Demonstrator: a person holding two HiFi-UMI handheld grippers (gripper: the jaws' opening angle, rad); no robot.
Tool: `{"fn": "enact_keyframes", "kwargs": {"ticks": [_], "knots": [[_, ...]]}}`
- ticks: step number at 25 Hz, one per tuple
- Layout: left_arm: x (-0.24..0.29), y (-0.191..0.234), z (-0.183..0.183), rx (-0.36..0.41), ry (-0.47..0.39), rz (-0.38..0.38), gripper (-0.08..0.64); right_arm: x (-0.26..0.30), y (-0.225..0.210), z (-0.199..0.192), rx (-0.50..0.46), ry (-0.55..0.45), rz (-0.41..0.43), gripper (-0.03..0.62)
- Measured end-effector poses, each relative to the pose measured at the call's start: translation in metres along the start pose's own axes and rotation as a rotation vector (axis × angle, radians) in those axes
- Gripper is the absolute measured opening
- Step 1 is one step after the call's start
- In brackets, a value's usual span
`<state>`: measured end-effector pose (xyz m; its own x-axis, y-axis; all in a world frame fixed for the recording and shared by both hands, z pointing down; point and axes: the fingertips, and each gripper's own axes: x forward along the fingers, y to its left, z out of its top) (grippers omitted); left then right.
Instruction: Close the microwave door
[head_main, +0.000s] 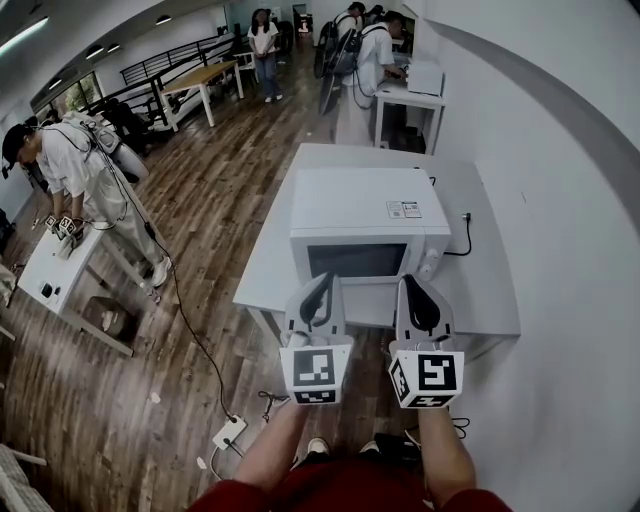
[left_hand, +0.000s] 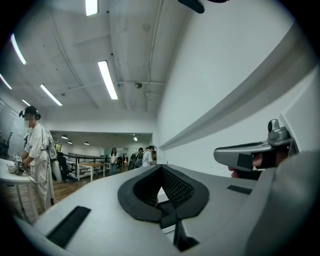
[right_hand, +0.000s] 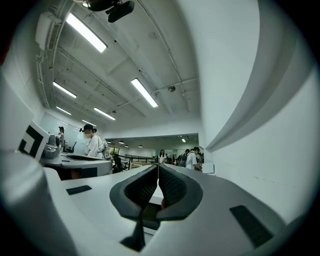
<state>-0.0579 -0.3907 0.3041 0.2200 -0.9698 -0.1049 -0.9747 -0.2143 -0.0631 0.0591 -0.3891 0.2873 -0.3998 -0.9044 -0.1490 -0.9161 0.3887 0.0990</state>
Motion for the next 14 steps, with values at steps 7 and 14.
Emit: {"fn": "enact_keyframes", "kwargs": {"ticks": [7, 14], "knots": [[0.0008, 0.0033, 0.0012, -0.001, 0.000, 0.005, 0.026, 0.0026, 0.0044, 0.0020, -0.011, -0.002, 0.008, 0.028], [0.0004, 0.0037, 0.0029, 0.000, -0.005, 0.005, 0.026, 0.0034, 0.0059, 0.0013, -0.024, 0.001, 0.010, 0.028]]}}
